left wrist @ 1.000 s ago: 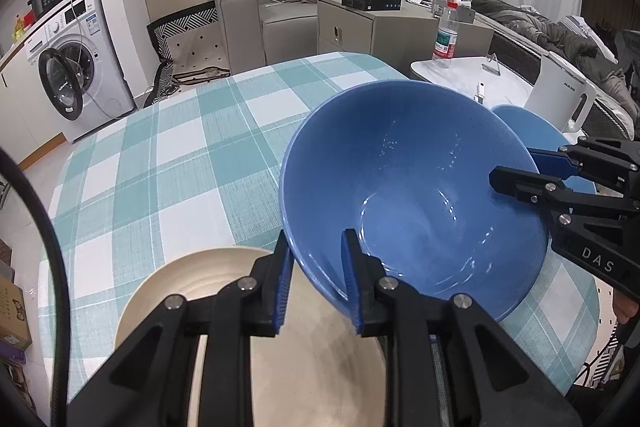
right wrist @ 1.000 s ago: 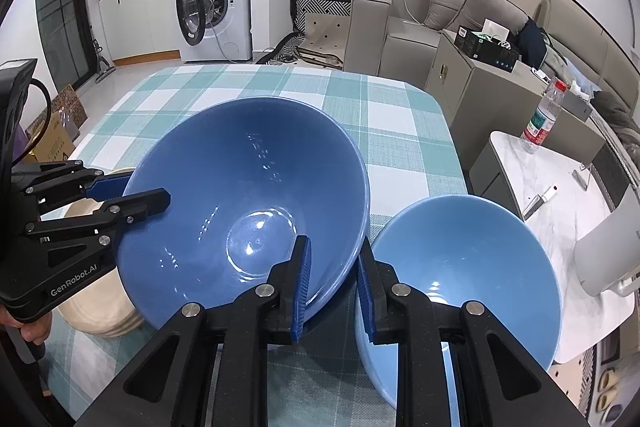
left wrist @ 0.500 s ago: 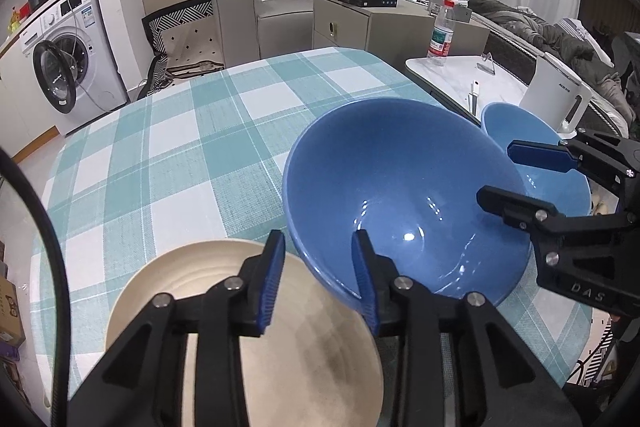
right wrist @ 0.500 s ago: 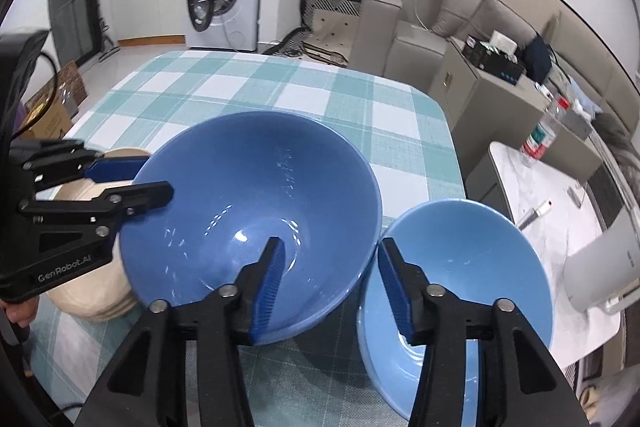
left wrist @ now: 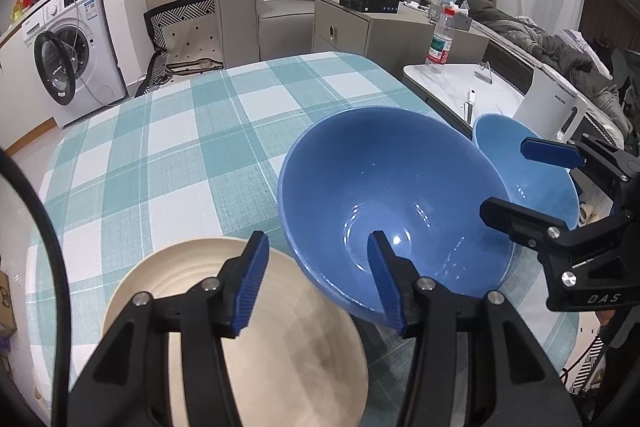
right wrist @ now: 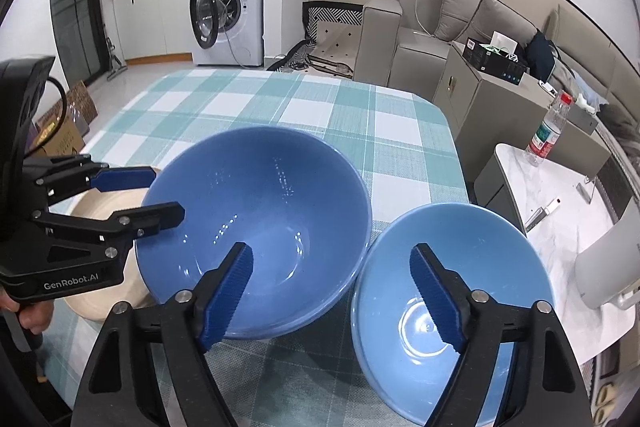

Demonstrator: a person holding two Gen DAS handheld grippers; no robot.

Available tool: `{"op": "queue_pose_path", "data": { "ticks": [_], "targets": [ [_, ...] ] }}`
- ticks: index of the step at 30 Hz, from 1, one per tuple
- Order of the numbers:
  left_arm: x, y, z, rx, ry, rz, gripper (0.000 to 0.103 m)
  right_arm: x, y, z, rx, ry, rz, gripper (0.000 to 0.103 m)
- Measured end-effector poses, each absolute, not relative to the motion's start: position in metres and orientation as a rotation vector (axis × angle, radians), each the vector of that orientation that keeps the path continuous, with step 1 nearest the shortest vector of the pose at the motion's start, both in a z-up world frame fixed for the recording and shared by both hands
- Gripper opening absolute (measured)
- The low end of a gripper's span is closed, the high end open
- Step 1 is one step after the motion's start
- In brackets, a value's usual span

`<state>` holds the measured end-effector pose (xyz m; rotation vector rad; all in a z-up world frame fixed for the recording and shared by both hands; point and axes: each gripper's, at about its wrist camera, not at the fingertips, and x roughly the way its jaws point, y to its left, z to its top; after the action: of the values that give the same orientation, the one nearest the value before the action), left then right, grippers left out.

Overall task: Organize plates and bowls
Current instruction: 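Lower the held bowls onto the table and open both grippers, then move both open grippers onto the rims of two blue bowls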

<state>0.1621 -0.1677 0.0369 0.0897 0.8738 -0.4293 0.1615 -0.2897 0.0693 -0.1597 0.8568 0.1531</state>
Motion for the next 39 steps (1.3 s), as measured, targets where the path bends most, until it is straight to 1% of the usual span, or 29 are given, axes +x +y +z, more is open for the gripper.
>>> {"op": "queue_pose_path", "data": {
  "ticks": [1,2,3,4,5,7,10,13,20,39],
  "targets": [
    [0.161,-0.167,0.038,0.086,0.874,-0.433,0.055,0.161,-0.291,0.071,-0.149,0.85,0.152,0.097],
    [0.161,-0.167,0.038,0.082,0.872,-0.441,0.062,0.16,-0.294,0.073,-0.134,0.839,0.152,0.099],
    [0.16,-0.167,0.039,0.078,0.869,-0.445,0.069,0.159,-0.296,0.075,-0.122,0.832,0.154,0.1],
    [0.158,-0.167,0.041,0.076,0.865,-0.441,0.085,0.158,-0.299,0.077,-0.107,0.832,0.155,0.1],
    [0.156,-0.167,0.043,0.07,0.854,-0.439,0.093,0.158,-0.303,0.08,-0.092,0.832,0.156,0.1],
    [0.153,-0.166,0.047,0.055,0.839,-0.448,0.094,0.157,-0.309,0.084,-0.069,0.826,0.157,0.101],
    [0.151,-0.167,0.05,0.041,0.835,-0.447,0.101,0.153,-0.318,0.092,-0.043,0.811,0.149,0.102],
    [0.146,-0.169,0.055,0.026,0.813,-0.45,0.103,0.147,-0.33,0.099,-0.012,0.798,0.142,0.102],
    [0.131,-0.183,0.062,0.026,0.791,-0.464,0.103,0.131,-0.355,0.111,0.03,0.784,0.121,0.102],
    [0.107,-0.233,0.065,0.038,0.764,-0.476,0.103,0.061,-0.427,0.135,0.248,0.603,-0.105,0.102]
  ]
}}
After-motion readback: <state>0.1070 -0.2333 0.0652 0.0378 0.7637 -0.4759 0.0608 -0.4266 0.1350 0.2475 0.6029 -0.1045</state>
